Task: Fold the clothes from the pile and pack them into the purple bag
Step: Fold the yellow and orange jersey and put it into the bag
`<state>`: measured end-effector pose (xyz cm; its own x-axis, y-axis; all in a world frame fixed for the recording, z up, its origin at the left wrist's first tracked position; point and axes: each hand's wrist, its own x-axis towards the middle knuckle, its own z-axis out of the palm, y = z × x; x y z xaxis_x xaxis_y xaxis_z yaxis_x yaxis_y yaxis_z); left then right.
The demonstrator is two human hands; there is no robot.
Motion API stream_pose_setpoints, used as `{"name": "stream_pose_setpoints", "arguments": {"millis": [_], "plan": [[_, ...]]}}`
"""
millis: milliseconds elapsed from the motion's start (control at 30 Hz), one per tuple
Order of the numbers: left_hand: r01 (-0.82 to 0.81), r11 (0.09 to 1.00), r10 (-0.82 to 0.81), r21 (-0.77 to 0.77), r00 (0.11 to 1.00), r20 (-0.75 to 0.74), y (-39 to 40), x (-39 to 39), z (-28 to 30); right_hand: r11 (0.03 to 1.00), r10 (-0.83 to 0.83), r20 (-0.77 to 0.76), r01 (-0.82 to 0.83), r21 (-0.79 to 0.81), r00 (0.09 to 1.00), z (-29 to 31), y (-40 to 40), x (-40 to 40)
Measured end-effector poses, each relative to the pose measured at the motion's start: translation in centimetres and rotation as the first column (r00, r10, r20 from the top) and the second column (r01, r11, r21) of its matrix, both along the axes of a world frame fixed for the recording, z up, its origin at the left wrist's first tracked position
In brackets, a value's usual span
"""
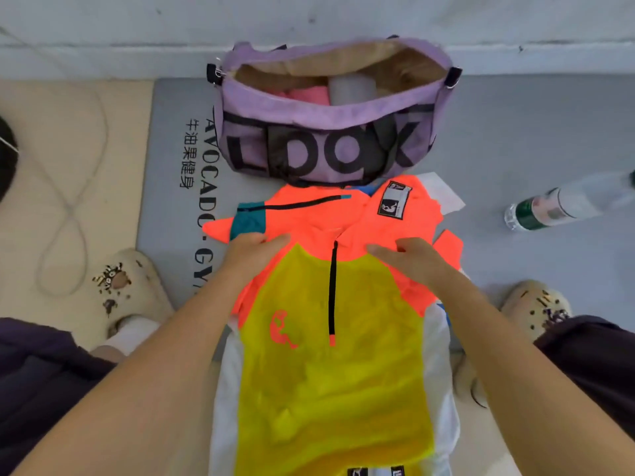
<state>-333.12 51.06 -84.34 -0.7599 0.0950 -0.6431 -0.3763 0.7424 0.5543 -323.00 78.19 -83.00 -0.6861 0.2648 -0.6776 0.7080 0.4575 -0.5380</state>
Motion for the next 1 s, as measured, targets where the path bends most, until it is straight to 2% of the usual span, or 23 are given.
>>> {"name": "stream_pose_setpoints", "arguments": {"millis": [67, 133, 167, 233, 300, 367, 467, 500, 567, 633, 733, 800, 867, 933, 1000], "plan": [[-0.019, 1.000, 0.019, 0.001, 0.999, -0.027, 0.9, -0.7, -0.1, 0.998, -0.058, -0.114, 0.058, -0.008, 0.992, 0.0, -0.6, -0.7], [0.021, 1.000, -0.022, 0.019, 0.999, 0.024, 1.1, -1.3, 0.1, 0.996, -0.065, -0.166, 0.054, -0.069, 0.984, 0.4, -0.8, -1.1], [0.012, 0.997, -0.016, 0.076, 0.999, 0.042, 0.9, -1.5, 0.2, 0.992, -0.079, -0.211, 0.055, -0.116, 0.974, 0.6, -0.6, -1.2], [-0.122, 0.953, 0.123, 0.276, 0.992, 0.011, 0.3, -1.9, 0.7, 0.967, -0.189, -0.303, 0.123, -0.223, 0.934, 1.3, -0.1, -1.3], [-0.206, 0.898, 0.231, 0.390, 0.973, -0.019, -0.4, -1.8, 1.0, 0.960, -0.242, -0.358, 0.168, -0.226, 0.902, 1.4, 0.4, -1.2], [-0.106, 0.938, 0.126, 0.331, 0.991, -0.038, -0.7, -1.4, 0.9, 0.994, -0.111, -0.309, 0.102, -0.045, 0.944, 0.8, 0.4, -1.1], [0.064, 0.984, -0.049, 0.166, 0.994, -0.093, -0.2, -1.4, 0.3, 0.982, 0.070, -0.165, -0.039, 0.183, 0.984, 0.1, -0.1, -1.5], [0.095, 0.991, -0.076, 0.092, 0.978, -0.196, 0.2, -1.6, 0.4, 0.962, 0.114, -0.192, -0.060, 0.268, 0.975, 0.1, -0.4, -1.7], [0.214, 0.976, -0.208, -0.035, 0.876, -0.435, 1.2, -2.2, 0.6, 0.918, 0.205, -0.352, -0.054, 0.394, 0.913, 0.4, -1.0, -2.3], [0.396, 0.914, -0.385, -0.090, 0.773, -0.505, 2.6, -2.8, 0.9, 0.905, 0.311, -0.478, -0.103, 0.412, 0.821, 0.8, -2.2, -3.3], [0.610, 0.787, -0.592, -0.092, 0.705, -0.390, 4.7, -3.3, 0.7, 0.893, 0.426, -0.476, -0.276, 0.354, 0.769, 0.9, -3.8, -5.1], [0.651, 0.746, -0.658, -0.137, 0.690, -0.301, 5.3, -3.7, 0.4, 0.856, 0.501, -0.390, -0.374, 0.358, 0.773, 0.5, -4.2, -5.9], [0.647, 0.734, -0.678, -0.206, 0.681, -0.278, 5.2, -4.1, 0.4, 0.821, 0.536, -0.277, -0.414, 0.394, 0.798, 0.4, -3.8, -6.2], [0.631, 0.737, -0.674, -0.242, 0.660, -0.331, 4.6, -4.0, 0.6, 0.801, 0.547, -0.234, -0.422, 0.424, 0.803, 0.5, -3.4, -6.0], [0.625, 0.733, -0.676, -0.269, 0.626, -0.389, 4.0, -3.5, 0.9, 0.783, 0.587, -0.246, -0.462, 0.418, 0.772, 0.7, -3.3, -5.3]]}}
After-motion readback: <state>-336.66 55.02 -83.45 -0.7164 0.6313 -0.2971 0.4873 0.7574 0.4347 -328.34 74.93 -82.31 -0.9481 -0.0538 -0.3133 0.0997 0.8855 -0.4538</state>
